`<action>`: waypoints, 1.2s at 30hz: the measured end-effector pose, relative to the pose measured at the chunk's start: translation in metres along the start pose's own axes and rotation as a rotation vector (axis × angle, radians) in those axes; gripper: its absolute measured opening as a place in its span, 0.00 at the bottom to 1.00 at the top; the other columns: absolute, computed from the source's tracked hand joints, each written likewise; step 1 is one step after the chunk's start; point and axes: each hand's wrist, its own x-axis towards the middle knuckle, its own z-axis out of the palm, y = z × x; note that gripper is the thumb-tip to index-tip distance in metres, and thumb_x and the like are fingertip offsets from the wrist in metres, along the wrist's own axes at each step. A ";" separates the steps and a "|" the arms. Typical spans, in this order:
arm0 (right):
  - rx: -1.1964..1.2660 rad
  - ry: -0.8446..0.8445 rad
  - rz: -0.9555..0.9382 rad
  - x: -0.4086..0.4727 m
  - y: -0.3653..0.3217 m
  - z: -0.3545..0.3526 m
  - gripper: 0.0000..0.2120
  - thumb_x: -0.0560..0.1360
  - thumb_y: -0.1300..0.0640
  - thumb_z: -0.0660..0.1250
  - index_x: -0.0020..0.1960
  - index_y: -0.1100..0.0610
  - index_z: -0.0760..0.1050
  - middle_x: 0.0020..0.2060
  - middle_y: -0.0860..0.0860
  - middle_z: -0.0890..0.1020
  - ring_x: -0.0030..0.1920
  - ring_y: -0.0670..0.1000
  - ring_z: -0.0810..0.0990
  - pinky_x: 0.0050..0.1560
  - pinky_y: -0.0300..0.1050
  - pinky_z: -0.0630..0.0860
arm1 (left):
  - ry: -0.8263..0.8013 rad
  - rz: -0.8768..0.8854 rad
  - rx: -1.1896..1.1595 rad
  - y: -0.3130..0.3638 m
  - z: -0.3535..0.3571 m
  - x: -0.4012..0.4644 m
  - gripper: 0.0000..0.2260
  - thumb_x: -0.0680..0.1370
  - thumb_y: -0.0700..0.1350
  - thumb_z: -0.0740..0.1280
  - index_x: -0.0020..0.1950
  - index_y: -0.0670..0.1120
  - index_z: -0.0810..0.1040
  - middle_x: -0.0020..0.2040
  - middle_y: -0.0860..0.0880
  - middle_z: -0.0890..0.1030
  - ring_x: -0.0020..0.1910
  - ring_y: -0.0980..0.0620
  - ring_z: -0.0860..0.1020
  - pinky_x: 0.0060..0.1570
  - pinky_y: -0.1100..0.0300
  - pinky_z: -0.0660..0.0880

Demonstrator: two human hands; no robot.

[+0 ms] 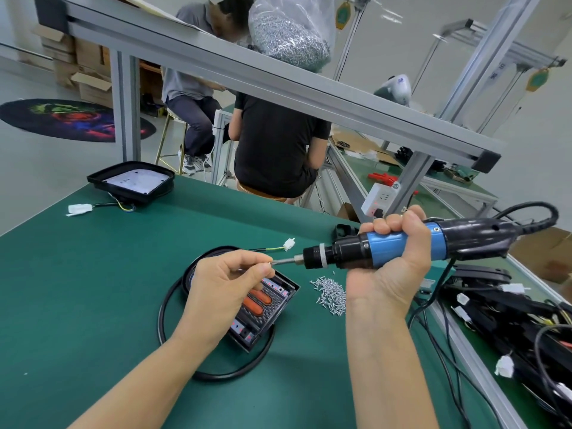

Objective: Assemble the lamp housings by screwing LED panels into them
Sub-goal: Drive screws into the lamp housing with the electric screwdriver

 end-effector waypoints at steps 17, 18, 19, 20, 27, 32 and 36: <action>-0.208 -0.143 -0.065 0.012 0.003 -0.008 0.10 0.74 0.68 0.61 0.49 0.54 0.72 0.27 0.46 0.72 0.28 0.45 0.72 0.35 0.38 0.73 | 0.157 -0.084 0.646 -0.024 -0.061 0.031 0.21 0.72 0.45 0.73 0.65 0.49 0.75 0.60 0.53 0.78 0.60 0.52 0.72 0.59 0.59 0.67; -0.230 -0.138 -0.068 0.013 0.004 -0.010 0.11 0.75 0.69 0.60 0.50 0.54 0.72 0.27 0.46 0.72 0.28 0.45 0.71 0.35 0.38 0.73 | 0.145 -0.163 0.731 -0.030 -0.066 0.035 0.24 0.72 0.50 0.73 0.67 0.47 0.73 0.62 0.50 0.76 0.64 0.49 0.71 0.63 0.54 0.66; -0.241 -0.136 -0.068 0.013 0.006 -0.011 0.11 0.76 0.69 0.60 0.49 0.54 0.72 0.27 0.46 0.72 0.28 0.45 0.71 0.35 0.38 0.73 | 0.128 -0.247 0.801 -0.034 -0.069 0.038 0.25 0.72 0.55 0.71 0.66 0.46 0.73 0.63 0.48 0.76 0.65 0.46 0.70 0.64 0.51 0.66; -0.244 -0.137 -0.067 0.014 0.007 -0.012 0.11 0.75 0.69 0.60 0.49 0.54 0.72 0.27 0.46 0.72 0.28 0.45 0.71 0.35 0.38 0.73 | 0.120 -0.315 0.878 -0.037 -0.070 0.041 0.24 0.73 0.58 0.69 0.63 0.45 0.74 0.61 0.46 0.77 0.64 0.44 0.71 0.62 0.51 0.66; -0.253 -0.149 -0.044 0.018 0.025 -0.010 0.12 0.69 0.66 0.63 0.49 0.54 0.72 0.26 0.47 0.73 0.27 0.45 0.72 0.35 0.37 0.74 | 0.078 -0.418 1.125 -0.038 -0.081 0.065 0.09 0.77 0.48 0.61 0.46 0.50 0.81 0.49 0.48 0.78 0.58 0.43 0.70 0.52 0.54 0.64; -0.267 -0.145 -0.031 0.018 0.041 -0.005 0.13 0.67 0.65 0.65 0.49 0.54 0.72 0.28 0.48 0.72 0.27 0.46 0.72 0.35 0.39 0.74 | 0.081 -0.403 1.183 -0.040 -0.079 0.070 0.02 0.73 0.50 0.68 0.41 0.54 0.77 0.50 0.47 0.78 0.58 0.44 0.70 0.56 0.54 0.66; -0.289 -0.150 -0.037 0.018 0.049 -0.004 0.13 0.68 0.65 0.65 0.50 0.54 0.73 0.28 0.47 0.73 0.28 0.46 0.73 0.36 0.39 0.74 | 0.189 -0.351 0.892 -0.048 -0.074 0.067 0.03 0.74 0.43 0.66 0.42 0.45 0.77 0.45 0.46 0.80 0.49 0.43 0.76 0.50 0.53 0.72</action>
